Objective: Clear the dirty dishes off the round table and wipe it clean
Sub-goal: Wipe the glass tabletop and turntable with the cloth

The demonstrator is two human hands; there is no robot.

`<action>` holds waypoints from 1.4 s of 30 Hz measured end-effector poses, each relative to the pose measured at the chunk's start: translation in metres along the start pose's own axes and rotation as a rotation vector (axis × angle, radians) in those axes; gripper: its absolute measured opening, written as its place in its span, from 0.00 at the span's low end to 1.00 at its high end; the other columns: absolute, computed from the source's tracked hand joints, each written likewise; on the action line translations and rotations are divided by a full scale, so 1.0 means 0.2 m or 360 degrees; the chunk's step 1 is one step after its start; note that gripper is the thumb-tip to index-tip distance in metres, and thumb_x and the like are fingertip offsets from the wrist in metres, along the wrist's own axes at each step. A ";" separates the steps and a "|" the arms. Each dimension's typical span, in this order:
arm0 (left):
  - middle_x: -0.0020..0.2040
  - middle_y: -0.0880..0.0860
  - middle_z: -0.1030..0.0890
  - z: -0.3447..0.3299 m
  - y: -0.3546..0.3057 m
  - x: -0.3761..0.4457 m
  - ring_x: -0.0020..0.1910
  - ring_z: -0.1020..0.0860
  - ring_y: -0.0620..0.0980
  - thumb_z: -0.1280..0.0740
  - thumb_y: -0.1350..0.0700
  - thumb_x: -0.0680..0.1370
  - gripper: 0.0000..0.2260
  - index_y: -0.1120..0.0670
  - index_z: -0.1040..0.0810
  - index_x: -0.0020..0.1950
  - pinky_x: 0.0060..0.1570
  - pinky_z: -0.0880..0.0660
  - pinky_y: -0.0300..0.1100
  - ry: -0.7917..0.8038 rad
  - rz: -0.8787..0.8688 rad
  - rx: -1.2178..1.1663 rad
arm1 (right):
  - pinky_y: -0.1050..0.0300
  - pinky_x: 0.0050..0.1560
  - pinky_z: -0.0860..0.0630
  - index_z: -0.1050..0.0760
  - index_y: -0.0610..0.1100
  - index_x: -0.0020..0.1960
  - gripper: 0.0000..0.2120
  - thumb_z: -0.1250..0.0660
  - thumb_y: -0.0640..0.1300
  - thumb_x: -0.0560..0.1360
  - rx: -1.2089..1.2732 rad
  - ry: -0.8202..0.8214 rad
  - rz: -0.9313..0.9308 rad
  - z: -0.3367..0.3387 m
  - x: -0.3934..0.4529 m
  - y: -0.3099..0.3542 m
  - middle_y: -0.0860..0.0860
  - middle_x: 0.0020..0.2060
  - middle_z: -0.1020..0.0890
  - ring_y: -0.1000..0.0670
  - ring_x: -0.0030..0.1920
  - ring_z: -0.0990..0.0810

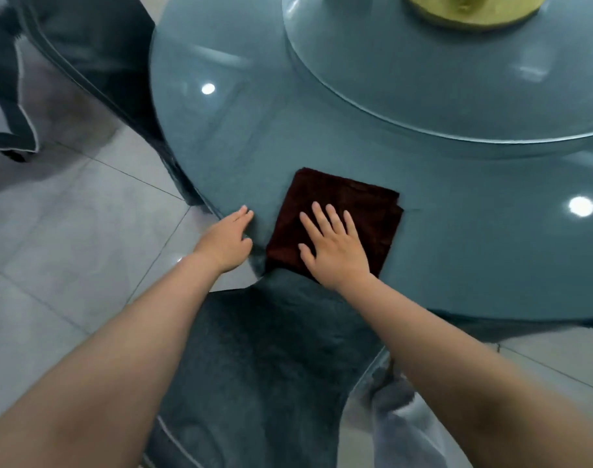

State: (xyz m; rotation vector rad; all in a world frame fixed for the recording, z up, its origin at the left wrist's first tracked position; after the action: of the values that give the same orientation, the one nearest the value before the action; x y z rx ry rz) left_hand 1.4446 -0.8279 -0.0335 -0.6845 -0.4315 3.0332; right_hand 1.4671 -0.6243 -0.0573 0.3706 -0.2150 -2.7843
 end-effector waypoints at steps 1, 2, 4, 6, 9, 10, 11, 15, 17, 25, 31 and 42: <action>0.80 0.48 0.46 0.00 0.00 -0.01 0.78 0.45 0.49 0.42 0.57 0.79 0.28 0.52 0.43 0.79 0.75 0.47 0.44 0.0015 -0.0043 0.0061 | 0.43 0.77 0.58 0.50 0.52 0.80 0.30 0.54 0.61 0.80 -0.0008 -0.0008 0.0000 0.00 -0.03 -0.02 0.49 0.79 0.50 0.45 0.79 0.53; 0.80 0.47 0.47 0.01 0.02 -0.01 0.78 0.46 0.50 0.42 0.55 0.79 0.28 0.51 0.44 0.79 0.76 0.48 0.46 0.0015 -0.0078 0.0172 | 0.44 0.77 0.57 0.50 0.53 0.80 0.30 0.54 0.61 0.80 -0.0020 -0.0027 -0.0028 -0.01 -0.09 -0.05 0.50 0.79 0.50 0.46 0.79 0.53; 0.80 0.45 0.50 0.00 0.03 -0.03 0.78 0.51 0.52 0.43 0.52 0.80 0.28 0.48 0.48 0.80 0.76 0.52 0.49 0.0042 -0.0105 0.0380 | 0.44 0.78 0.55 0.49 0.53 0.79 0.31 0.56 0.62 0.79 -0.0038 -0.0091 -0.0191 -0.04 -0.26 -0.17 0.50 0.79 0.48 0.46 0.79 0.51; 0.80 0.44 0.52 -0.01 0.04 -0.02 0.79 0.53 0.53 0.44 0.50 0.80 0.29 0.46 0.50 0.80 0.75 0.55 0.51 0.0101 -0.0101 0.0401 | 0.45 0.77 0.54 0.49 0.53 0.79 0.32 0.57 0.63 0.78 -0.0026 -0.0131 -0.0421 -0.06 -0.44 -0.30 0.50 0.79 0.48 0.47 0.79 0.51; 0.80 0.43 0.54 0.00 0.07 -0.01 0.79 0.52 0.53 0.45 0.52 0.80 0.29 0.45 0.52 0.79 0.76 0.56 0.51 0.0175 -0.0159 0.0371 | 0.46 0.77 0.58 0.52 0.54 0.80 0.34 0.61 0.65 0.76 0.0006 -0.0083 -0.0615 -0.08 -0.54 -0.35 0.51 0.79 0.52 0.47 0.79 0.54; 0.80 0.42 0.54 0.00 0.08 0.00 0.79 0.53 0.54 0.46 0.52 0.80 0.29 0.44 0.52 0.80 0.76 0.56 0.52 0.0189 -0.0185 0.0393 | 0.46 0.77 0.59 0.54 0.54 0.80 0.34 0.62 0.65 0.76 0.0034 -0.0064 -0.0651 -0.08 -0.52 -0.34 0.50 0.80 0.53 0.47 0.79 0.56; 0.80 0.42 0.54 0.01 0.08 0.00 0.79 0.53 0.55 0.46 0.52 0.80 0.29 0.44 0.53 0.80 0.76 0.56 0.52 0.0203 -0.0200 0.0410 | 0.45 0.77 0.59 0.55 0.54 0.80 0.35 0.63 0.65 0.75 0.0051 -0.0052 -0.0686 -0.08 -0.49 -0.33 0.50 0.80 0.54 0.46 0.79 0.56; 0.79 0.41 0.56 0.02 0.09 0.00 0.78 0.56 0.60 0.47 0.52 0.81 0.29 0.44 0.55 0.80 0.76 0.55 0.53 0.0248 -0.0236 0.0410 | 0.42 0.77 0.59 0.55 0.52 0.80 0.35 0.64 0.64 0.75 0.0026 -0.0123 -0.0832 -0.09 -0.42 -0.25 0.48 0.80 0.53 0.43 0.79 0.55; 0.79 0.42 0.57 0.02 0.09 0.00 0.78 0.56 0.61 0.47 0.52 0.81 0.29 0.44 0.55 0.80 0.76 0.55 0.53 0.0279 -0.0281 0.0414 | 0.42 0.77 0.59 0.56 0.52 0.80 0.35 0.64 0.64 0.76 0.0014 -0.0121 -0.0883 -0.11 -0.40 -0.24 0.48 0.80 0.54 0.44 0.79 0.55; 0.80 0.42 0.56 0.03 0.14 0.03 0.77 0.53 0.62 0.46 0.52 0.81 0.29 0.44 0.55 0.80 0.76 0.51 0.52 0.0255 -0.0444 0.0432 | 0.42 0.77 0.57 0.56 0.52 0.80 0.33 0.63 0.63 0.78 -0.0012 -0.0159 -0.0990 -0.10 -0.33 -0.19 0.47 0.79 0.52 0.43 0.79 0.54; 0.79 0.39 0.51 0.11 0.20 0.08 0.71 0.41 0.57 0.45 0.57 0.80 0.29 0.42 0.51 0.79 0.68 0.39 0.48 0.0112 -0.0753 0.0572 | 0.40 0.77 0.54 0.52 0.50 0.80 0.33 0.61 0.63 0.79 -0.0022 -0.0212 -0.1073 -0.09 -0.29 -0.16 0.46 0.79 0.49 0.42 0.78 0.51; 0.47 0.53 0.22 0.40 0.52 0.35 0.50 0.24 0.57 0.47 0.51 0.67 0.18 0.55 0.22 0.48 0.51 0.25 0.52 -0.0267 -0.0742 0.0042 | 0.42 0.76 0.55 0.49 0.52 0.80 0.31 0.54 0.62 0.79 0.0051 -0.0128 -0.0518 0.00 0.55 0.57 0.48 0.79 0.48 0.43 0.79 0.49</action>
State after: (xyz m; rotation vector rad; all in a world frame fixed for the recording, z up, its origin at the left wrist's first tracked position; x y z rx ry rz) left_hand 1.3530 -0.9451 -0.0218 -0.2753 -0.4741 2.6512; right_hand 1.3998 -0.7684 -0.0600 0.3265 -0.2374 -3.1236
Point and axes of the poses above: each hand's wrist, its own x-axis towards the middle knuckle, its own z-axis out of the back of the hand, y = z × x, the point moved 6 cm from there along x, towards the middle knuckle
